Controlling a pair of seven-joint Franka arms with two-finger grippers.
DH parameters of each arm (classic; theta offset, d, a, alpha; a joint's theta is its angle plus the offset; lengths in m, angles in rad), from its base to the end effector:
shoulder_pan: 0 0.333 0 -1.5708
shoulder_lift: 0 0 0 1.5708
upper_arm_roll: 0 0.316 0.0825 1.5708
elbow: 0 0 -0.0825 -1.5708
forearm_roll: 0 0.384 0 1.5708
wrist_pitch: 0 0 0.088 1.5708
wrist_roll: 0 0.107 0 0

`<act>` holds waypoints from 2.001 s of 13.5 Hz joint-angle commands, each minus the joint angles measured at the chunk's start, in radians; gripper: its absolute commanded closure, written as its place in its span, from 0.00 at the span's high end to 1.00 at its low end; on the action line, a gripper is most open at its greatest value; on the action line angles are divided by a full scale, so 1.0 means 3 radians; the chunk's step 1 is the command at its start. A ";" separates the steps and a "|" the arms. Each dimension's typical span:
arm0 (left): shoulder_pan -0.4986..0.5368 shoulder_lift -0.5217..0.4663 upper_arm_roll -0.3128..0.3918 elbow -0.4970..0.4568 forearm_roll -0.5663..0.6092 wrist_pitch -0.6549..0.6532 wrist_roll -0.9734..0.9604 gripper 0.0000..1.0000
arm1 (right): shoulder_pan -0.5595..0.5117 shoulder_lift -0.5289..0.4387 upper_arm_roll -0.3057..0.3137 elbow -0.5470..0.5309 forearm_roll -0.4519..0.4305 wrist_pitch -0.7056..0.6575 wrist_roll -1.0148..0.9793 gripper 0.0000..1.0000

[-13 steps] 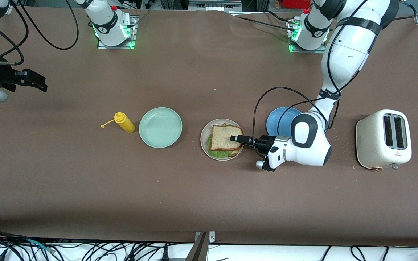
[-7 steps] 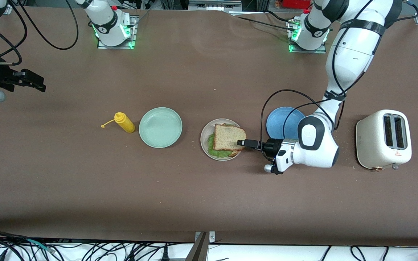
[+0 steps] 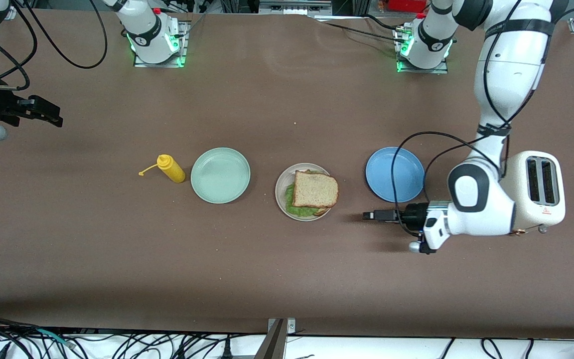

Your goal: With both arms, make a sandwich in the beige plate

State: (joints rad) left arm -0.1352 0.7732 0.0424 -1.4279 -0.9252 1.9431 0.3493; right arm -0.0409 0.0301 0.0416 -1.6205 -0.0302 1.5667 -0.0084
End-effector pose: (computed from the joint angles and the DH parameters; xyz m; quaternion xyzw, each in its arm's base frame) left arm 0.7030 -0.1255 0.2365 0.9189 0.0094 -0.0648 0.3890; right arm 0.5601 -0.0032 0.5841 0.9990 0.0051 -0.0420 0.0143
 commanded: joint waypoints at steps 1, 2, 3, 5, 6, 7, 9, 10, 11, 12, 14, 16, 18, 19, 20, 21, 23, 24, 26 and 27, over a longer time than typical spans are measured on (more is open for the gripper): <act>0.0006 -0.0286 0.0078 -0.0047 0.0581 -0.0039 -0.0340 0.99 | -0.0017 -0.0019 0.0000 -0.0018 0.0070 0.0039 0.0008 1.00; 0.0062 -0.0342 0.0079 -0.0052 0.0842 -0.0075 -0.0417 0.99 | -0.0017 -0.0019 0.0000 -0.0018 0.0070 0.0044 0.0008 1.00; 0.0118 -0.0373 0.0073 -0.0047 0.1072 -0.0121 -0.0438 0.99 | -0.0017 -0.0019 0.0000 -0.0018 0.0070 0.0044 0.0008 1.00; 0.0261 -0.0439 0.0073 -0.0037 0.1466 -0.0192 -0.0438 0.99 | -0.0022 -0.0019 0.0000 -0.0018 0.0070 0.0054 0.0008 1.00; 0.0317 -0.0491 0.0078 -0.0027 0.1656 -0.0284 -0.0443 0.99 | -0.0017 -0.0019 0.0000 -0.0018 0.0070 0.0055 0.0008 1.00; 0.0399 -0.0557 0.0079 -0.0021 0.1865 -0.0351 -0.0443 0.99 | -0.0017 -0.0019 0.0000 -0.0018 0.0070 0.0055 0.0008 1.00; 0.0476 -0.0659 0.0078 -0.0016 0.2244 -0.0377 -0.0438 0.99 | -0.0017 -0.0019 0.0000 -0.0018 0.0070 0.0055 0.0008 1.00; 0.0476 -0.0705 0.0079 -0.0016 0.2402 -0.0417 -0.0443 0.99 | -0.0022 -0.0014 0.0000 -0.0018 0.0070 0.0060 0.0008 1.00; 0.0481 -0.0746 0.0079 -0.0006 0.2536 -0.0499 -0.0448 0.99 | -0.0017 -0.0019 0.0000 -0.0018 0.0070 0.0055 0.0008 1.00; 0.0476 -0.0797 0.0073 -0.0006 0.2648 -0.0606 -0.0464 0.99 | -0.0017 -0.0014 0.0000 -0.0018 0.0070 0.0060 0.0008 1.00; 0.0471 -0.0905 0.0073 -0.0001 0.2787 -0.0800 -0.0469 0.99 | -0.0022 -0.0013 0.0000 -0.0018 0.0070 0.0060 0.0008 1.00; 0.0466 -0.0971 0.0073 0.0030 0.2869 -0.0939 -0.0474 0.99 | -0.0022 -0.0019 0.0000 -0.0018 0.0070 0.0055 0.0008 1.00; 0.0456 -0.1012 0.0068 0.0106 0.2971 -0.1077 -0.0657 0.99 | -0.0017 -0.0013 0.0000 -0.0018 0.0070 0.0060 0.0008 1.00; 0.0436 -0.1028 0.0063 0.0122 0.3022 -0.1118 -0.0759 0.99 | -0.0022 -0.0013 0.0000 -0.0018 0.0070 0.0055 0.0008 1.00; 0.0430 -0.1084 0.0048 0.0122 0.3058 -0.1164 -0.0831 0.99 | -0.0022 -0.0013 0.0000 -0.0018 0.0070 0.0055 0.0008 1.00; 0.0425 -0.1175 0.0043 0.0122 0.3094 -0.1179 -0.0862 0.99 | -0.0022 -0.0013 0.0000 -0.0018 0.0070 0.0055 0.0008 1.00; 0.0420 -0.1370 0.0033 0.0025 0.3104 -0.1190 -0.0863 0.99 | -0.0017 -0.0019 0.0000 -0.0018 0.0070 0.0055 0.0008 1.00; 0.0420 -0.1502 0.0027 -0.0031 0.3104 -0.1246 -0.0863 0.99 | -0.0017 -0.0014 0.0000 -0.0018 0.0070 0.0055 0.0008 1.00; 0.0374 -0.1712 0.0027 -0.0093 0.3105 -0.1368 -0.0863 0.99 | -0.0017 -0.0019 0.0000 -0.0018 0.0070 0.0049 0.0013 1.00; 0.0369 -0.1830 0.0027 -0.0149 0.3104 -0.1404 -0.0863 0.99 | -0.0017 -0.0019 0.0000 -0.0018 0.0070 0.0054 0.0013 1.00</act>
State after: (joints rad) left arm -0.0127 0.3180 0.0549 -1.4001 -0.0347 1.5355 0.1046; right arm -0.0410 0.0319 0.0413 -1.6205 -0.0295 1.5778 -0.0084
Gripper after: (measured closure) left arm 0.004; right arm 0.000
